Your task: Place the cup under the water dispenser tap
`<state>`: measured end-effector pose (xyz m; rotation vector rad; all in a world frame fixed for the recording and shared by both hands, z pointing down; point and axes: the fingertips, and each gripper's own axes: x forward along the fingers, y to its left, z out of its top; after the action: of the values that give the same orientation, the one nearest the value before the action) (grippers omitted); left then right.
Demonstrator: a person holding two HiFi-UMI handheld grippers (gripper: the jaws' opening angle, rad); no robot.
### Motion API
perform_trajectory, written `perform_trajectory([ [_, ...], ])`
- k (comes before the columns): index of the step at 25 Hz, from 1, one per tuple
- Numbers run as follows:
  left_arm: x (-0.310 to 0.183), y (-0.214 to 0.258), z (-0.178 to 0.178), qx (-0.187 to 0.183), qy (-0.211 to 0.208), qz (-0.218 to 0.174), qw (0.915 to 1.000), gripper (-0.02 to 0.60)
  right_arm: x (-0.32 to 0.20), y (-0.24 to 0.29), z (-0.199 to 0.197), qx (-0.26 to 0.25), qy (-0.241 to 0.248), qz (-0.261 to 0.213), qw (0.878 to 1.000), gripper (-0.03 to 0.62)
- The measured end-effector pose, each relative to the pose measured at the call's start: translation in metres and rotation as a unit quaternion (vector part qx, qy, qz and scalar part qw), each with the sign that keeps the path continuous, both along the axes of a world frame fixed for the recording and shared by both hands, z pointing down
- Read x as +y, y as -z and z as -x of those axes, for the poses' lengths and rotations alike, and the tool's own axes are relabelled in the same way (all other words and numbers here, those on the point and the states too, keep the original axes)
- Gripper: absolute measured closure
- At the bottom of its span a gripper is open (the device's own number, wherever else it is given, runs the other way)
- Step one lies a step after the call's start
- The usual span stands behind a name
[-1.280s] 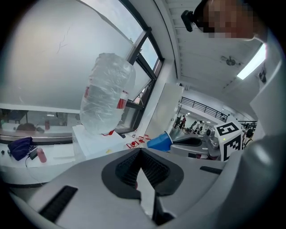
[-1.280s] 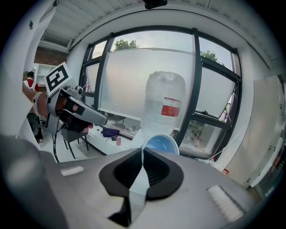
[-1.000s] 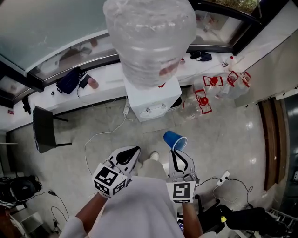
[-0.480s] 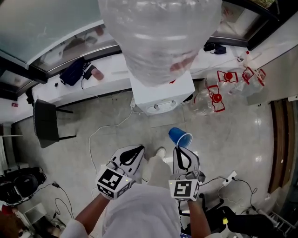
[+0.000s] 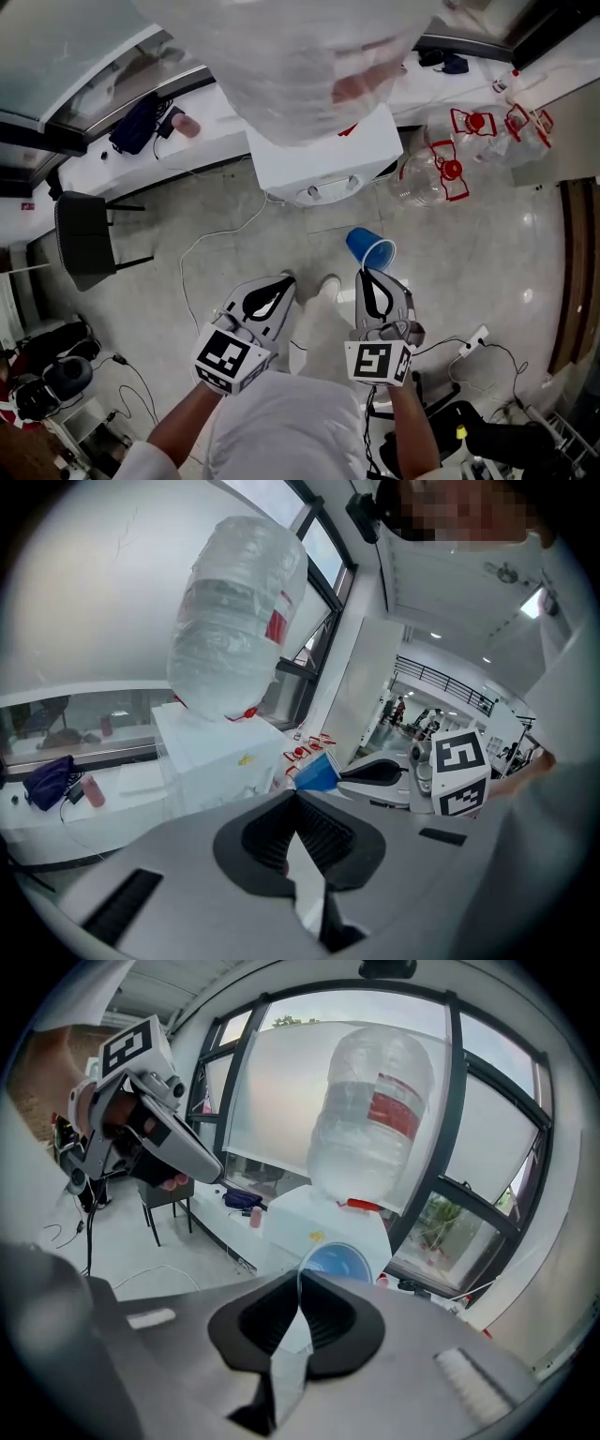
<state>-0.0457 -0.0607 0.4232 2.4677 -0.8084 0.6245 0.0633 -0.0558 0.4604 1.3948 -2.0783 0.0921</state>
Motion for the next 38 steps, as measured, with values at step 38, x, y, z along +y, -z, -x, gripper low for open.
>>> perform_trajectory([
  [38,-0.039,-0.179,-0.052,-0.080,-0.023,0.001,0.9965,0.575,-0.071,-0.218,-0.032,0.129,0.091,0.024,0.987,0.572],
])
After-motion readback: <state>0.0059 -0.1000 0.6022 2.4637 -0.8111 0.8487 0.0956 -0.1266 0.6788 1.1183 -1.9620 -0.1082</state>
